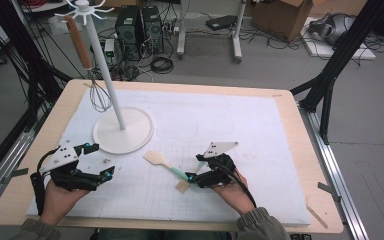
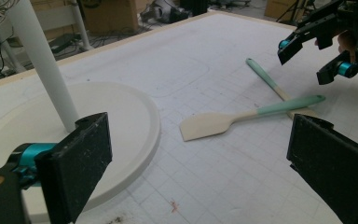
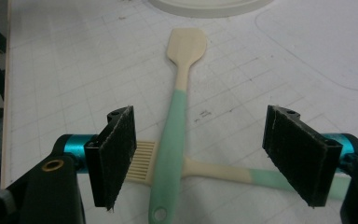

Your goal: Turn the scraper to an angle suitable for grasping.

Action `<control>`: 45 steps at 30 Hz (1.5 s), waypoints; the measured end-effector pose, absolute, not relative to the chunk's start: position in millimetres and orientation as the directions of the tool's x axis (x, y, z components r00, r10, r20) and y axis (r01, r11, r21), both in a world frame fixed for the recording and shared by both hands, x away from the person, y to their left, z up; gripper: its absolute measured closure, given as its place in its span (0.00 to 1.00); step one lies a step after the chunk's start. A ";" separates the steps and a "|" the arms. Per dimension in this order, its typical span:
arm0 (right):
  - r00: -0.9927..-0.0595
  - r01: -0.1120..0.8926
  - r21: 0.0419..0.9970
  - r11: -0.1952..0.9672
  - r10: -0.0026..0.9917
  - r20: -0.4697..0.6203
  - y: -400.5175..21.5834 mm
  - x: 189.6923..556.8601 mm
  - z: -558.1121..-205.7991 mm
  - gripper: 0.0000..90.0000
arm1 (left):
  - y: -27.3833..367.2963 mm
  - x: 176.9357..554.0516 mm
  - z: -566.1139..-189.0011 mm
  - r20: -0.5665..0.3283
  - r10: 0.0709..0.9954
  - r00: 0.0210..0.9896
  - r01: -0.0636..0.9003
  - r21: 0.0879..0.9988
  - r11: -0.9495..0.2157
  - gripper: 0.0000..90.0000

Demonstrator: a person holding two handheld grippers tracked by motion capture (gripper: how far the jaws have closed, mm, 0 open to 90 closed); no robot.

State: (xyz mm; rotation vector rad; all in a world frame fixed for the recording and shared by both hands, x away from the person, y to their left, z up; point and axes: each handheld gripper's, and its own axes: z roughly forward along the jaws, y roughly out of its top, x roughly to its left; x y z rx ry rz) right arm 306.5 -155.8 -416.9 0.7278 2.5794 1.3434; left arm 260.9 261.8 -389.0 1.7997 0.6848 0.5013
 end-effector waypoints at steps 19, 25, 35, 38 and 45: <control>-0.884 0.340 0.793 0.505 0.460 0.086 -158.0 294.9 -424.5 0.36 | 261.0 260.4 -388.7 0.005 0.666 0.746 0.208 0.948 -0.240 0.08; -0.884 0.342 0.789 0.511 0.459 0.086 -159.1 295.5 -426.0 0.37 | 261.3 260.7 -389.0 0.004 0.666 0.746 0.210 0.948 -0.240 0.08; -0.885 0.346 0.783 0.517 0.458 0.088 -159.0 296.1 -428.0 0.42 | 260.7 260.0 -388.5 0.006 0.664 0.748 0.207 0.948 -0.242 0.08; -0.885 0.351 0.777 0.524 0.457 0.091 -159.0 296.7 -429.6 0.44 | 260.8 260.2 -388.6 0.006 0.664 0.748 0.207 0.948 -0.242 0.08; -0.890 0.349 0.761 0.546 0.448 0.087 -154.3 298.6 -434.4 0.52 | 260.7 260.7 -389.1 0.007 0.664 0.748 0.208 0.947 -0.244 0.08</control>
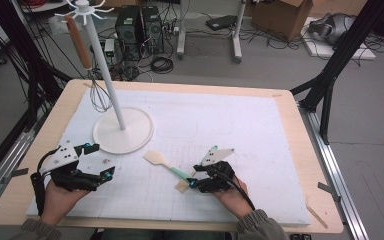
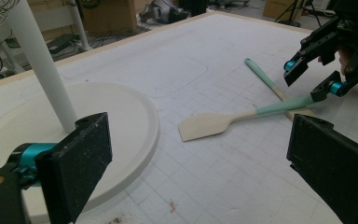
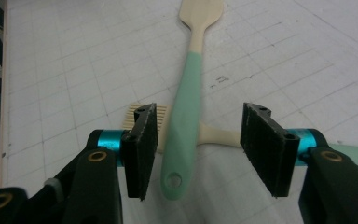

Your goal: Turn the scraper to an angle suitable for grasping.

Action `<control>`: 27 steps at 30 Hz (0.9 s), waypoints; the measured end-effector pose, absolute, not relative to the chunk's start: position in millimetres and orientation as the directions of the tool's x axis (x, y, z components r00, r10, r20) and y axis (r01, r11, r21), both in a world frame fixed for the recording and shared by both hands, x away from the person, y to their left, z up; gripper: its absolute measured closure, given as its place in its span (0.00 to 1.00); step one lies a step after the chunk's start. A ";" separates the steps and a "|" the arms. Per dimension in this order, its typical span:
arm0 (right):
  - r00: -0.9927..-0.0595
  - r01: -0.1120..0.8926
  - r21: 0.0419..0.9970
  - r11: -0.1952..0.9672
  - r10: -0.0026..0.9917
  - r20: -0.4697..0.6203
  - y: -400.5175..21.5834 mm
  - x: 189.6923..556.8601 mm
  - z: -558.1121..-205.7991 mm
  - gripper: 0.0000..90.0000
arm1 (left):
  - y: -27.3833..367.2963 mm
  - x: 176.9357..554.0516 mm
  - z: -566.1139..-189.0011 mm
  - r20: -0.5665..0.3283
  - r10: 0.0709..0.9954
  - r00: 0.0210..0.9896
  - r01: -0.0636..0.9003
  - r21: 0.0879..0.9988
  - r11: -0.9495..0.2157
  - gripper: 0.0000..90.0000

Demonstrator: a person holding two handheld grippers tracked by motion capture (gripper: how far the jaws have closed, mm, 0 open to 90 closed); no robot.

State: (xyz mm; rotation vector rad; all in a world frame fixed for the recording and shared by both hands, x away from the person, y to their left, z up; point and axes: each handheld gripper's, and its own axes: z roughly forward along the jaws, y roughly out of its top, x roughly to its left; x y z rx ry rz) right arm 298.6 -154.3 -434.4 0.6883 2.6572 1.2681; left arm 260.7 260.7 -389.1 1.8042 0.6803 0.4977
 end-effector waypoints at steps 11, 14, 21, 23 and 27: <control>-0.906 0.326 0.738 0.591 0.419 0.065 -148.4 293.9 -435.3 0.64 | 261.5 260.0 -388.3 0.008 0.664 0.748 0.205 0.948 -0.242 0.08; -0.905 0.327 0.733 0.596 0.421 0.061 -148.9 292.3 -435.4 0.66 | 261.9 259.9 -388.4 0.005 0.665 0.746 0.206 0.949 -0.239 0.08; -0.905 0.327 0.732 0.597 0.420 0.061 -150.2 289.2 -435.5 0.67 | 261.6 259.8 -388.4 0.005 0.667 0.745 0.206 0.949 -0.238 0.08; -0.904 0.329 0.731 0.598 0.423 0.061 -150.7 288.1 -435.3 0.67 | 261.5 259.7 -388.4 0.006 0.666 0.745 0.206 0.949 -0.238 0.08; -0.904 0.327 0.730 0.600 0.424 0.056 -151.4 287.4 -435.1 0.68 | 261.5 259.4 -388.1 0.006 0.665 0.747 0.206 0.949 -0.239 0.08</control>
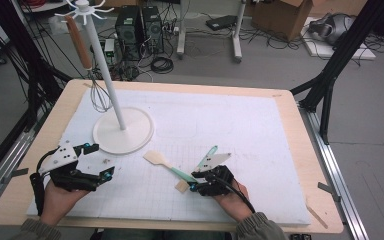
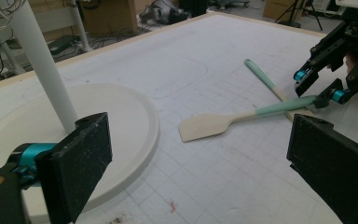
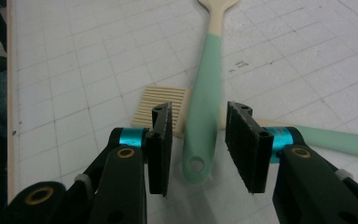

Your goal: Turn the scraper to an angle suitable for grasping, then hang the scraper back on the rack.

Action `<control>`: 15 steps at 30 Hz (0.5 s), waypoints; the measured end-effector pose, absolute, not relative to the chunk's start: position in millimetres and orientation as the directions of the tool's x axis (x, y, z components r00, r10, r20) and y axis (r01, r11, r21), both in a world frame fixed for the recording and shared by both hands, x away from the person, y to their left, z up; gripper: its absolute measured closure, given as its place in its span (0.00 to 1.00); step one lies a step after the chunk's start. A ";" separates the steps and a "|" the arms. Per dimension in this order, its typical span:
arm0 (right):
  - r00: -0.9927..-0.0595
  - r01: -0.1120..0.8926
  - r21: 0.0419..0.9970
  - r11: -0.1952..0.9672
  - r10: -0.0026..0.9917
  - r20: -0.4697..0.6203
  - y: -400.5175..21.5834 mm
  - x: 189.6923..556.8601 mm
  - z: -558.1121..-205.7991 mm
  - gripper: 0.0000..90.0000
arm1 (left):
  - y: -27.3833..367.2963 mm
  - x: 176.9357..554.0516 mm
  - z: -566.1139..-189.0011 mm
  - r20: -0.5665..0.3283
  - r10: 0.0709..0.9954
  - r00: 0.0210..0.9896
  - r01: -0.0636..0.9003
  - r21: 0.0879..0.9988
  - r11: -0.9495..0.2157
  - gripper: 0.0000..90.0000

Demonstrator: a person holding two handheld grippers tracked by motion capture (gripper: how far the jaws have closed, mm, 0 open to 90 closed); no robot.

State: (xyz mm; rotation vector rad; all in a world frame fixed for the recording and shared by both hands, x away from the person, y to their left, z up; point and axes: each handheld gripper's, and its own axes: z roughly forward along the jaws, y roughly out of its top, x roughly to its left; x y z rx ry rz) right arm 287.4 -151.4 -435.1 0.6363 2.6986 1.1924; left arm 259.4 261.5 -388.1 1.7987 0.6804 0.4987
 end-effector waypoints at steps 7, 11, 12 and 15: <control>-0.902 0.329 0.721 0.609 0.429 0.050 -151.8 285.7 -435.8 0.69 | 261.5 259.5 -388.4 0.007 0.664 0.748 0.205 0.948 -0.242 0.08; -0.903 0.330 0.708 0.625 0.428 0.042 -150.7 284.9 -437.3 0.70 | 260.7 259.1 -388.1 0.010 0.661 0.750 0.203 0.948 -0.245 0.08; -0.901 0.331 0.708 0.624 0.432 0.041 -150.3 284.5 -437.4 0.71 | 260.5 258.9 -388.0 0.011 0.660 0.751 0.202 0.948 -0.246 0.08; -0.898 0.337 0.706 0.623 0.438 0.042 -149.5 284.9 -437.8 0.72 | 260.4 259.8 -388.5 0.012 0.661 0.751 0.202 0.948 -0.248 0.08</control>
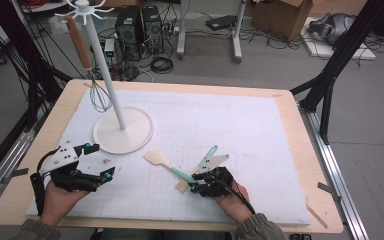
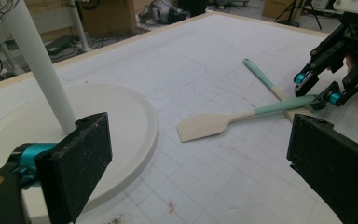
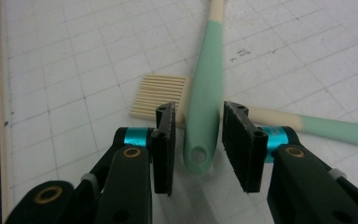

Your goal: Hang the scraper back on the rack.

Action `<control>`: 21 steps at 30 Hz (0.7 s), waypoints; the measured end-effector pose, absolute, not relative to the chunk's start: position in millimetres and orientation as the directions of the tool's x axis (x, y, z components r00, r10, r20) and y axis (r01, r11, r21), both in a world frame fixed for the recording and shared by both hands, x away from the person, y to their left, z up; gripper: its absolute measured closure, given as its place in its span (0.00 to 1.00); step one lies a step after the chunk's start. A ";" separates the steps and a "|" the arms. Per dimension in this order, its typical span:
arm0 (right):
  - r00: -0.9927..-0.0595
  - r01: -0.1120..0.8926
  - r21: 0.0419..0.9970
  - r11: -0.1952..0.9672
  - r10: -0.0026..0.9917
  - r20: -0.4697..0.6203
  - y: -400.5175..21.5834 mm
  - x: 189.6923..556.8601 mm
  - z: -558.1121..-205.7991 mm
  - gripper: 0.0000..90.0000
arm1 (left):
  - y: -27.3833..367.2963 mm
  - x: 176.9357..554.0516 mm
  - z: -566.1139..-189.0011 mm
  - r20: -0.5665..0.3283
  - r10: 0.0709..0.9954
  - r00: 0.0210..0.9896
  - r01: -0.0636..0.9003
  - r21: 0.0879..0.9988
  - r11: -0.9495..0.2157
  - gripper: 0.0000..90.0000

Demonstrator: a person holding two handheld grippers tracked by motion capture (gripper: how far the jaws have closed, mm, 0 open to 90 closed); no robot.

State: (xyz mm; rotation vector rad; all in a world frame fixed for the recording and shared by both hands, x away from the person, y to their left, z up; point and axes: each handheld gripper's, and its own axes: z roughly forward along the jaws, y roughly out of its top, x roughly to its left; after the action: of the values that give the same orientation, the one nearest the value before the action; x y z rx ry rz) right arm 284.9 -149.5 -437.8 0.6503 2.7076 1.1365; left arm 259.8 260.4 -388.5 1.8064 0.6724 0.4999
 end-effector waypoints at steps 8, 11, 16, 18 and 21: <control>-0.893 0.354 0.696 0.625 0.448 0.052 -148.7 286.7 -440.3 0.78 | 261.3 260.0 -389.1 0.008 0.658 0.753 0.204 0.948 -0.244 0.08; -0.891 0.354 0.695 0.626 0.451 0.048 -148.5 286.3 -439.8 0.79 | 261.0 259.3 -388.8 0.008 0.657 0.754 0.204 0.948 -0.245 0.08; -0.888 0.359 0.695 0.623 0.458 0.048 -151.6 286.8 -438.3 0.81 | 259.8 259.3 -388.9 0.012 0.655 0.755 0.201 0.947 -0.250 0.08; -0.888 0.358 0.701 0.617 0.458 0.050 -152.6 287.3 -437.4 0.81 | 259.1 259.3 -388.6 0.012 0.654 0.756 0.201 0.947 -0.250 0.08; -0.887 0.353 0.701 0.619 0.460 0.041 -153.1 286.3 -436.3 0.82 | 257.5 259.1 -388.6 0.017 0.650 0.760 0.198 0.946 -0.256 0.08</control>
State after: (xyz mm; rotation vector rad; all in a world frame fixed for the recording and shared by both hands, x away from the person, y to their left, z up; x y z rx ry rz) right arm 286.3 -153.1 -436.3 0.6813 2.6967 1.1210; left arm 259.1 257.5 -388.6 1.8155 0.6579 0.4936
